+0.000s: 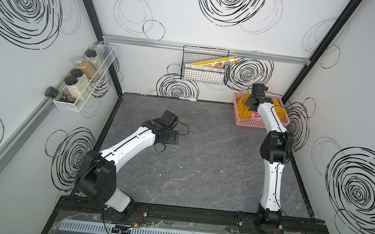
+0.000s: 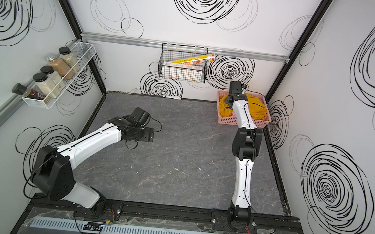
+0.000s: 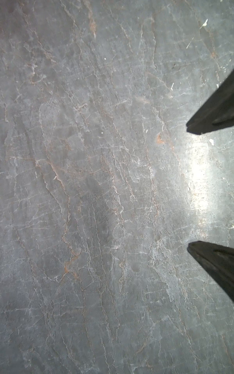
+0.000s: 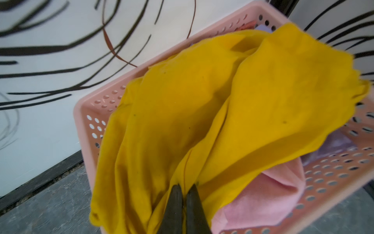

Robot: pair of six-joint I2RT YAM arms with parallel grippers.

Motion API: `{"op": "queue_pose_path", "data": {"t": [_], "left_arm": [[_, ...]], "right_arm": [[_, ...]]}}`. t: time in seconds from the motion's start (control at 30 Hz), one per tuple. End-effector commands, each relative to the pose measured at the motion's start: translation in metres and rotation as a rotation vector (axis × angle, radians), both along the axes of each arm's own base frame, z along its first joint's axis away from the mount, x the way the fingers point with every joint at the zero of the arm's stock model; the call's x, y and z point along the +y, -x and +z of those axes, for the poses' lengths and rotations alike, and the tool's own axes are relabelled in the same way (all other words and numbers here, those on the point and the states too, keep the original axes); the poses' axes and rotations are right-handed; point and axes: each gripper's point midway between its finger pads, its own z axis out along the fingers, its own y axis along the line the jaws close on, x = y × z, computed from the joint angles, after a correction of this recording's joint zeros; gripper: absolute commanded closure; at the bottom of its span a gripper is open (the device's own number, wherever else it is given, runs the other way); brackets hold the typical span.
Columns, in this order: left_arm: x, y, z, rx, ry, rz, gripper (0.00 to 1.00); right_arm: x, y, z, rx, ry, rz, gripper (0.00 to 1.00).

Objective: Fold and stack t-shirts
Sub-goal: Pick up the T-shirt from the bin, then place the T-shirt at the center of the board.

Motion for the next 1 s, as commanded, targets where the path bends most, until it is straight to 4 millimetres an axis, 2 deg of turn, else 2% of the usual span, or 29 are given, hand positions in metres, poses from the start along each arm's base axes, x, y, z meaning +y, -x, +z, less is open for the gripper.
{"op": "queue_pose_path", "data": {"t": [0.0,0.1,0.17,0.23,0.3,0.37,0.43,0.5,0.6,0.7,0.83,0.97], "left_arm": [[0.005,0.000,0.008,-0.035,0.009,0.020,0.11],[0.005,0.003,0.011,-0.047,0.021,0.024,0.11],[0.004,0.005,0.011,-0.050,0.037,0.020,0.11],[0.000,0.010,0.008,-0.041,0.058,0.011,0.11],[-0.004,0.017,0.002,-0.022,0.068,-0.001,0.11],[-0.009,0.024,-0.004,-0.006,0.079,-0.015,0.11],[-0.016,0.033,-0.009,0.004,0.096,-0.035,0.11],[-0.021,0.042,-0.015,0.019,0.111,-0.046,0.12],[-0.028,0.053,-0.027,0.047,0.134,-0.057,0.12],[-0.033,0.062,-0.040,0.086,0.134,-0.056,0.13],[-0.025,0.063,-0.038,0.077,0.071,0.010,0.13],[-0.014,0.058,-0.023,0.012,0.046,0.125,0.13]], "right_arm": [[-0.004,0.039,0.164,-0.267,0.023,0.005,1.00],[-0.004,0.077,0.247,-0.423,0.022,0.019,1.00],[0.009,0.104,0.300,-0.536,0.017,0.091,1.00],[0.038,0.138,0.357,-0.674,-0.007,0.251,1.00],[0.077,0.176,0.400,-0.792,-0.013,0.436,1.00],[0.119,0.218,0.430,-0.884,0.013,0.575,1.00],[0.160,0.263,0.448,-0.947,0.040,0.697,1.00],[0.178,0.297,0.455,-0.968,0.003,0.757,1.00],[0.182,0.323,0.449,-0.927,-0.078,0.796,1.00],[0.169,0.332,0.414,-0.824,-0.078,0.762,1.00],[0.146,0.345,0.337,-0.739,-0.100,0.673,1.00],[0.149,0.340,0.213,-0.496,-0.133,0.657,1.00]]}}
